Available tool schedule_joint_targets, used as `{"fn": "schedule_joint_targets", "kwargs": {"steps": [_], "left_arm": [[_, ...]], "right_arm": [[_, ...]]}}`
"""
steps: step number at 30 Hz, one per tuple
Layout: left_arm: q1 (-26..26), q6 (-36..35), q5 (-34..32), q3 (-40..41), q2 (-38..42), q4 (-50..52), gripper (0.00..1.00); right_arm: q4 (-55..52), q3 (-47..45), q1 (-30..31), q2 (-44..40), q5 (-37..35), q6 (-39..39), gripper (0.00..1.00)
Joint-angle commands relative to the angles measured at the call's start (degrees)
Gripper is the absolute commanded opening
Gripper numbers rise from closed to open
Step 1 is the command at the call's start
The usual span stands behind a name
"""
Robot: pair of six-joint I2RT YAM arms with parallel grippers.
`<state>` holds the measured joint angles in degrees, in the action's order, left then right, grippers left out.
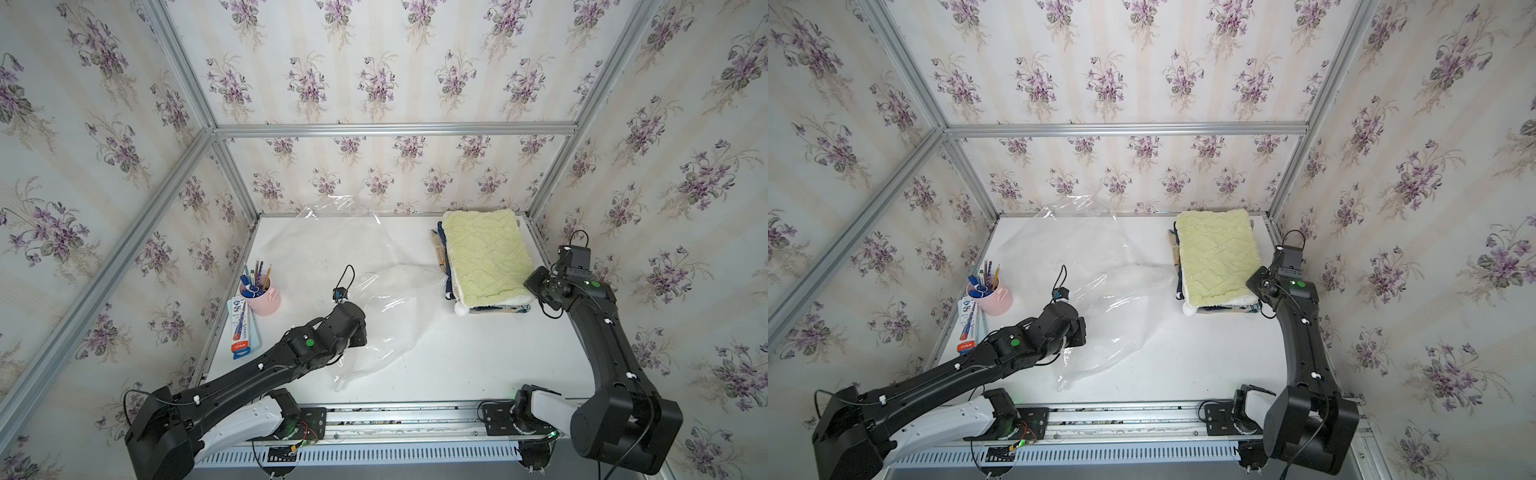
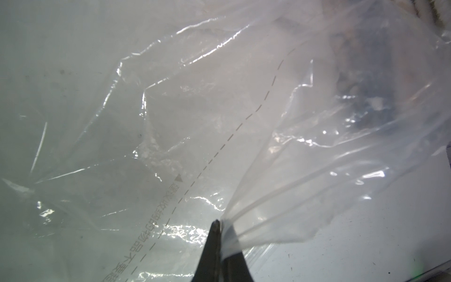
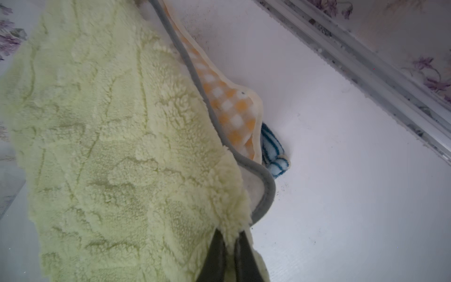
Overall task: Take the blanket out of the vacuum bag
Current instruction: Adjust the blanket at the center of the board.
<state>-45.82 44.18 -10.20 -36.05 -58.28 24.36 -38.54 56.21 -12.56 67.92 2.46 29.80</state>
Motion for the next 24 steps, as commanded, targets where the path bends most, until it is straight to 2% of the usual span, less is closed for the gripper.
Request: {"fn": "schedule_joint_targets", "kwargs": {"steps": [1, 5, 7, 9, 11, 14, 16, 18, 21, 22, 24], "left_arm": [[0.0, -0.4, 0.4, -0.5, 0.1, -0.8, 0.06], [0.0, -0.3, 0.0, -0.4, 0.5, -0.2, 0.07], [0.0, -0.3, 0.5, -0.6, 0.8, 0.3, 0.12], [0.0, -0.9, 1.4, -0.7, 1.7, 0.9, 0.23], [0.0, -1.8, 2.7, -1.0, 3.2, 1.7, 0.45], [-0.1, -3.6, 4.1, -2.3, 6.0, 4.1, 0.71], [-0.2, -5.2, 5.5, -3.6, 7.9, 5.9, 0.84], [-0.4, -7.5, 7.3, -4.9, 9.8, 6.9, 0.89], [-0.8, -11.2, 9.4, -6.6, 12.7, 8.3, 0.94], [-0.8, -12.2, 9.2, -7.1, 13.7, 9.1, 0.92], [-0.9, -12.6, 6.1, -7.5, 16.0, 10.5, 0.73]], "right_arm": [[2.1, 0.4, 0.0, 0.9, 0.8, 0.2, 0.36], [1.2, 1.0, 0.1, -1.1, -0.7, 0.1, 0.48], [0.9, 1.7, 0.0, -2.2, -1.0, 0.0, 0.51], [0.7, 3.0, 0.0, -2.5, -0.9, 0.1, 0.53], [0.5, 4.8, 0.0, -2.5, 0.2, 0.3, 0.54], [0.7, 7.0, 0.0, -3.1, 2.2, 0.4, 0.56], [2.0, 7.3, 0.5, -4.0, 5.7, 0.9, 0.56], [2.8, 7.1, 3.0, -4.9, 7.3, 1.5, 0.55], [3.3, 6.8, 9.8, -5.8, 4.6, 1.8, 0.53], [3.6, 6.6, 11.7, -6.1, 4.0, 2.1, 0.52], [4.6, 6.0, 14.0, -6.8, 3.9, 1.8, 0.49]]}}
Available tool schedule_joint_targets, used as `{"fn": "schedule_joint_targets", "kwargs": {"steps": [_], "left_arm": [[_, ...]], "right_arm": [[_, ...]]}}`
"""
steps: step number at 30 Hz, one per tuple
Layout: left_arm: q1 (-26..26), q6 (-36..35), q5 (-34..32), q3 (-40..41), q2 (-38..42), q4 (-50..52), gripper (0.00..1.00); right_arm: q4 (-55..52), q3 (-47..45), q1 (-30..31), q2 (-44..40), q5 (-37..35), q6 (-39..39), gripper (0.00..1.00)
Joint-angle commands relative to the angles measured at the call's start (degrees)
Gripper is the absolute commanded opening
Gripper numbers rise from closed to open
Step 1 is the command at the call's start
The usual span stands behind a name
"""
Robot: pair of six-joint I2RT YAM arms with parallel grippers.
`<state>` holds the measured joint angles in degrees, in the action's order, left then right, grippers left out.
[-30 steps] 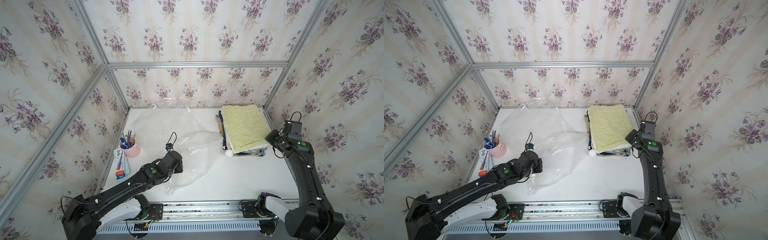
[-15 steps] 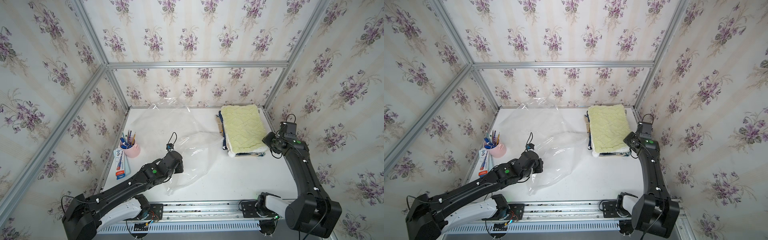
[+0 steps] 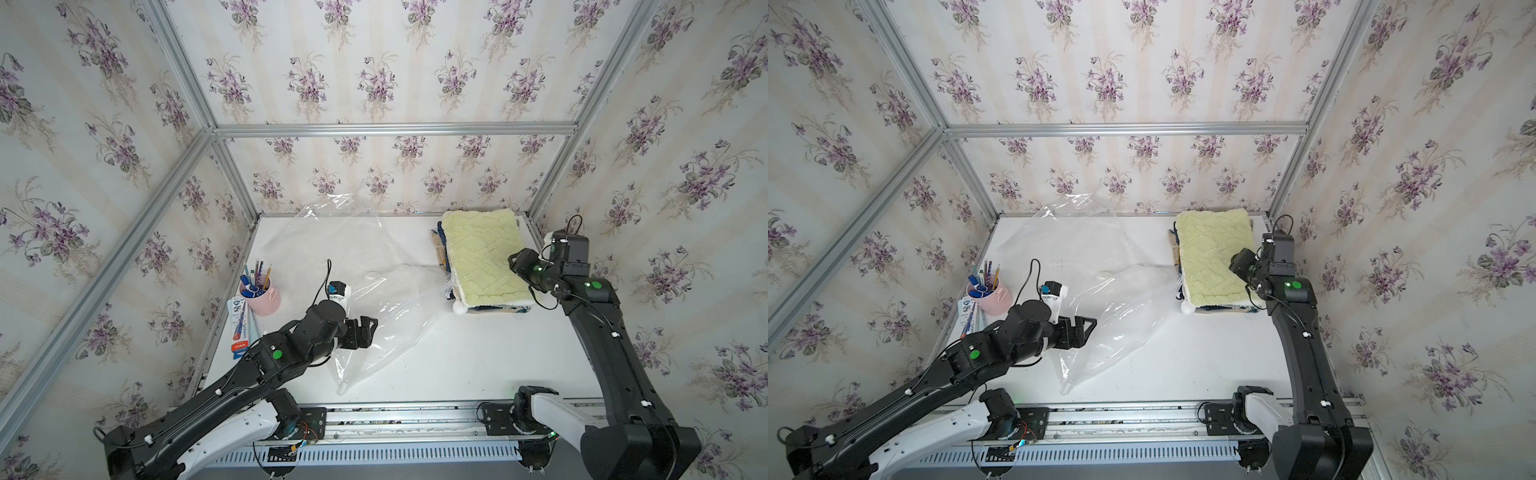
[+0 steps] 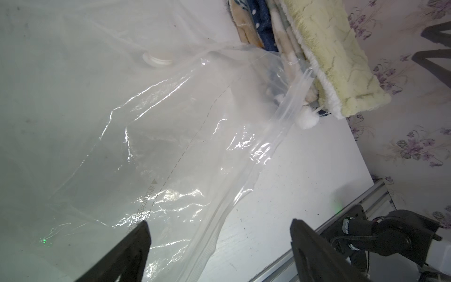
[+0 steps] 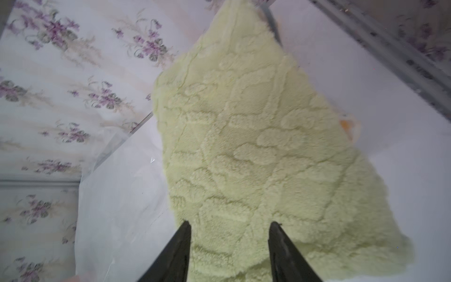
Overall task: Take the blanket out of the vacuum bag
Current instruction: Adjust the blanket at the center of the board, then adjust the vacuum bag at the center of the board, then move the blanket to the center of the board.
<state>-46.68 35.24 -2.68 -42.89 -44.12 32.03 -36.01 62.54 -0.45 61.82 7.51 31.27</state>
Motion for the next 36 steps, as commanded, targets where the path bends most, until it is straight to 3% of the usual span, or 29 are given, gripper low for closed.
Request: {"fn": "schedule_joint_targets", "kwargs": {"steps": [1, 2, 5, 7, 11, 13, 15, 20, 23, 25, 36], "left_arm": [[0.0, -2.8, -4.7, -0.6, 2.8, 3.4, 0.58], [0.1, -0.6, -8.3, -0.3, 3.3, 4.1, 0.35], [1.6, 4.1, -11.6, 0.4, 0.5, 4.8, 0.0], [3.5, 7.1, -11.4, 0.3, -4.3, 5.9, 0.0], [8.0, 13.1, -12.6, 0.6, -11.7, 8.3, 0.0], [10.3, 14.5, -12.9, 1.5, -12.9, 8.2, 0.0], [12.1, 14.9, -13.5, 2.9, -13.6, 7.7, 0.0], [14.3, 13.7, -13.1, 4.5, -16.7, 6.2, 0.0], [16.0, 12.2, -11.1, 4.9, -18.8, 4.9, 0.0], [16.8, 11.2, -9.9, 6.0, -20.0, 2.2, 0.0], [21.3, 6.4, -4.8, 4.9, -32.4, -9.6, 0.0]], "right_arm": [[2.2, -0.6, 2.5, -0.8, -1.9, 0.0, 0.45], [2.4, -0.8, 2.5, -0.8, -2.3, -0.5, 0.4], [3.0, -0.8, 2.5, 1.0, -2.7, -1.5, 0.22], [4.0, -1.4, 2.5, 2.2, -3.9, -1.5, 0.14], [5.2, -1.4, 1.1, 5.7, -8.5, -1.5, 0.12], [6.5, -1.8, -2.0, 7.5, -6.9, -1.4, 0.12], [7.4, -2.3, -5.7, 8.9, -5.5, -0.7, 0.17], [12.7, -5.5, -14.0, 12.1, -5.5, 1.4, 0.52], [16.9, -6.7, -15.4, 16.5, -0.4, -0.1, 0.61], [18.1, -7.1, -15.1, 19.7, 3.1, -0.1, 0.62], [30.1, -15.1, -13.8, 25.6, 7.6, 4.6, 0.59]]}}
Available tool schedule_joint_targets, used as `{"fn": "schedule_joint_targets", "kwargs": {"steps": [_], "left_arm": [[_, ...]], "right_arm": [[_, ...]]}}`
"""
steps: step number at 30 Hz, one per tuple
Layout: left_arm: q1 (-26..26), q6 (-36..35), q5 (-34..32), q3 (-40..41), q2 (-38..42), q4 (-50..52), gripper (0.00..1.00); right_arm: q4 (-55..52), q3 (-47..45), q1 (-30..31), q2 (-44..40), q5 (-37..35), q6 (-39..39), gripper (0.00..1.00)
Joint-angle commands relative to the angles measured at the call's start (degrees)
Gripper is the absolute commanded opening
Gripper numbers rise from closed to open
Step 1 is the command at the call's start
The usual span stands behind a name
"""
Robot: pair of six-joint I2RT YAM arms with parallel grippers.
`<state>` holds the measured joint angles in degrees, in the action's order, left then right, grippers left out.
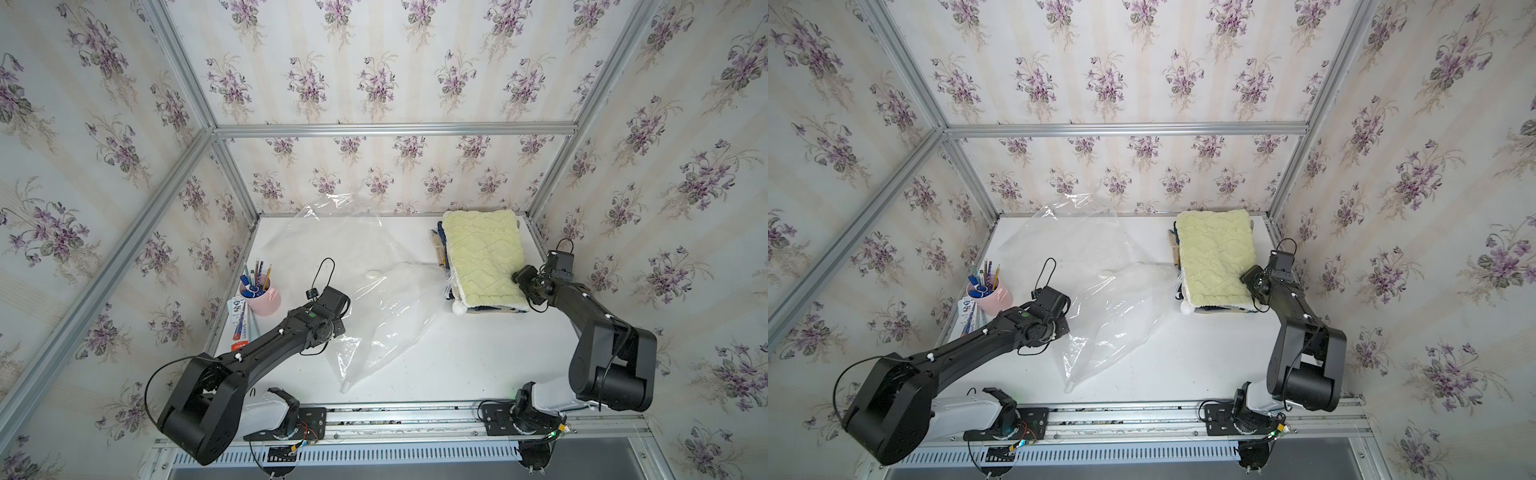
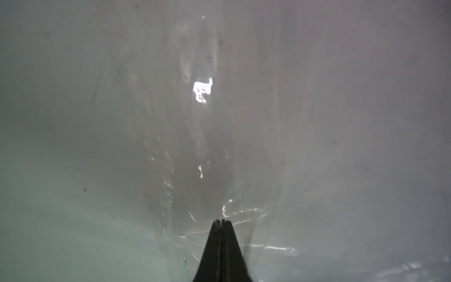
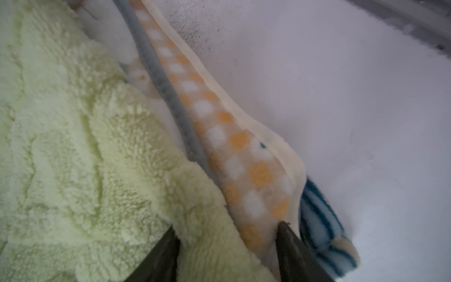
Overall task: Take the blanket out of the vacuum bag
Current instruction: Move the blanket to the center of the board.
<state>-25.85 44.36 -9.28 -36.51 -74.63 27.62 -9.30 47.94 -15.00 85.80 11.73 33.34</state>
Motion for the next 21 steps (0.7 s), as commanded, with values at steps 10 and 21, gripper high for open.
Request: {"fn": "schedule_joint_targets", "kwargs": {"steps": [10, 21], "left_arm": [[2.2, -9.0, 1.0, -8.4, -8.8, -6.5, 0.0], [2.7, -10.7, -2.1, -8.7, 9.7, 2.3, 0.12]], "right_arm": [[6.8, 3.0, 6.2, 6.5, 3.3, 6.9, 0.58], [6.5, 7.9, 8.6, 9.5, 10.0, 4.5, 0.58]]}}
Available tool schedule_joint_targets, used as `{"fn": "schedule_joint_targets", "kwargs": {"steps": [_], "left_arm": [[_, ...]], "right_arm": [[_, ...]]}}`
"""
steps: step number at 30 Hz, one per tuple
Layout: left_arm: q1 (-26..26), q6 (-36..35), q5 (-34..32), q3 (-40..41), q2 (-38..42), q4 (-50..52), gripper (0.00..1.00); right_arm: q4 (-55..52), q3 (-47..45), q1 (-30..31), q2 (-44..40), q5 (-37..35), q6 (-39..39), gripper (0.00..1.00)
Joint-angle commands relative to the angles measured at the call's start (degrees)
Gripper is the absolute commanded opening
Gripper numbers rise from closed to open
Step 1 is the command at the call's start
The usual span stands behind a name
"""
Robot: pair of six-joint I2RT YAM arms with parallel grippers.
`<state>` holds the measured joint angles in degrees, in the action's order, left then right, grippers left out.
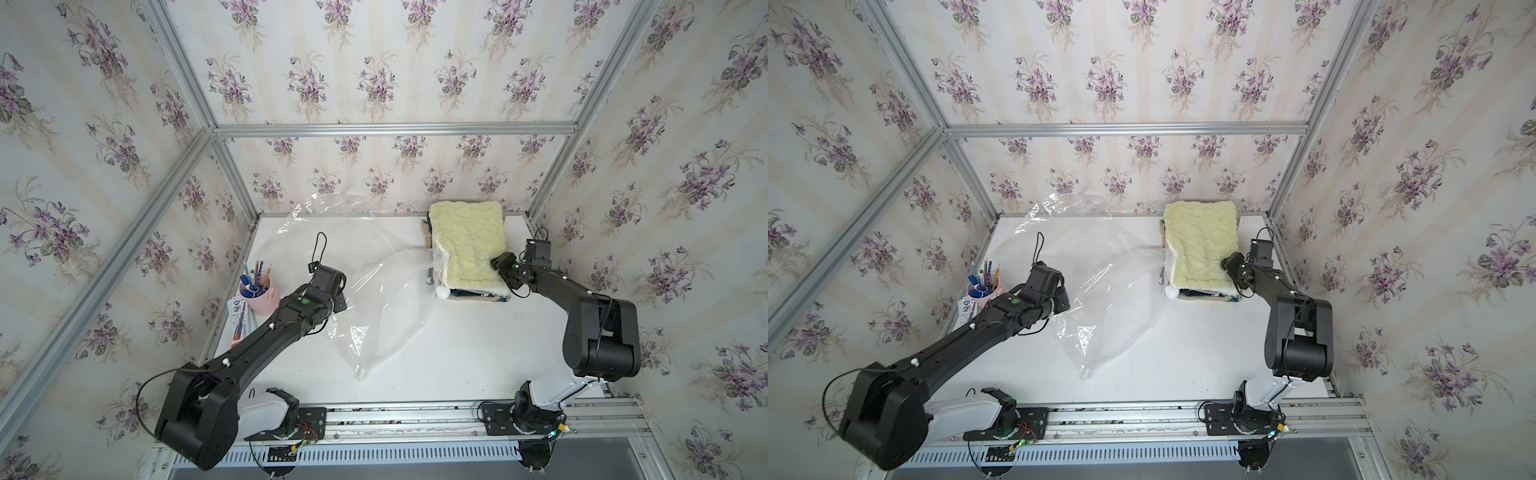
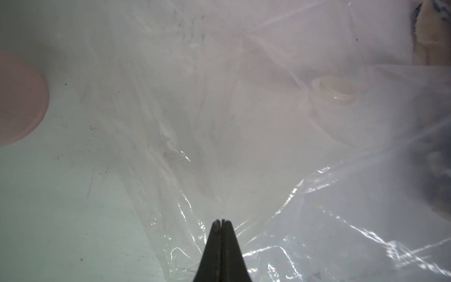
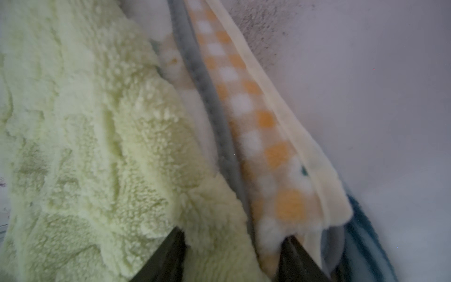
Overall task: Take the blanket out of the vacuum bag
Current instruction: Move the blanket to the center of the board, then reset both arms
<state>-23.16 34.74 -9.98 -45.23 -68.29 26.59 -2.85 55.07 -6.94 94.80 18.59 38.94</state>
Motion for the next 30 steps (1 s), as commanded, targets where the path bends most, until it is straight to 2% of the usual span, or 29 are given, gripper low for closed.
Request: {"fn": "schedule_joint_targets", "kwargs": {"steps": [1, 4, 7, 10, 13, 17, 18, 19, 22, 25, 27, 29, 30], "left_arm": [[0.1, -1.4, -1.5, 0.1, 5.2, 4.2, 0.19], [0.1, -2.0, -1.9, -0.4, 8.7, 7.5, 0.52], [0.1, -2.8, -1.9, -1.7, 11.4, 11.3, 0.78], [0.0, -4.1, -2.1, -3.7, 14.4, 13.9, 0.99], [0.1, -7.0, -2.9, -6.5, 16.8, 15.1, 1.0], [0.1, -9.8, -8.7, -11.2, 17.6, 16.4, 1.0], [0.0, -10.3, -10.6, -12.6, 17.3, 16.7, 1.0], [0.1, -11.6, -11.7, -13.4, 16.9, 16.2, 1.0], [0.1, -15.0, -14.7, -15.1, 15.4, 15.8, 1.0], [0.1, -22.4, -13.8, -13.4, 15.7, 11.9, 1.0], [0.4, -28.9, -10.4, -10.4, 16.1, 6.7, 1.0], [0.6, -36.3, -6.2, -7.2, 16.0, 2.2, 1.0], [0.9, -37.0, -6.9, -6.0, 15.4, 1.0, 1.0]], "right_arm": [[-0.7, 1.0, 0.5, 0.4, 2.7, -1.3, 0.59], [-4.5, 2.2, 0.4, -0.9, -1.2, -2.6, 0.6], [-7.9, 3.5, -0.3, -3.9, -3.5, -3.6, 0.62], [-10.1, 4.6, -1.8, -8.2, -3.9, -4.3, 0.63], [-12.9, 6.5, -2.8, -13.3, -5.8, -5.3, 0.63], [-11.9, 7.7, -2.6, -21.2, -9.5, -8.1, 0.64], [-10.9, 7.3, -2.1, -23.6, -12.4, -8.3, 0.77], [-9.2, 6.3, -1.6, -26.1, -15.4, -7.0, 0.99], [4.0, -3.7, -1.1, -32.7, -19.0, -4.5, 1.0], [18.5, -14.0, -1.1, -37.9, -17.2, -12.9, 1.0], [26.0, -20.0, -1.1, -40.6, -14.3, -19.5, 1.0], [30.9, -25.7, -1.1, -42.9, -10.8, -24.0, 1.0], [32.9, -28.1, -1.1, -43.7, -9.7, -25.3, 1.0]]}}
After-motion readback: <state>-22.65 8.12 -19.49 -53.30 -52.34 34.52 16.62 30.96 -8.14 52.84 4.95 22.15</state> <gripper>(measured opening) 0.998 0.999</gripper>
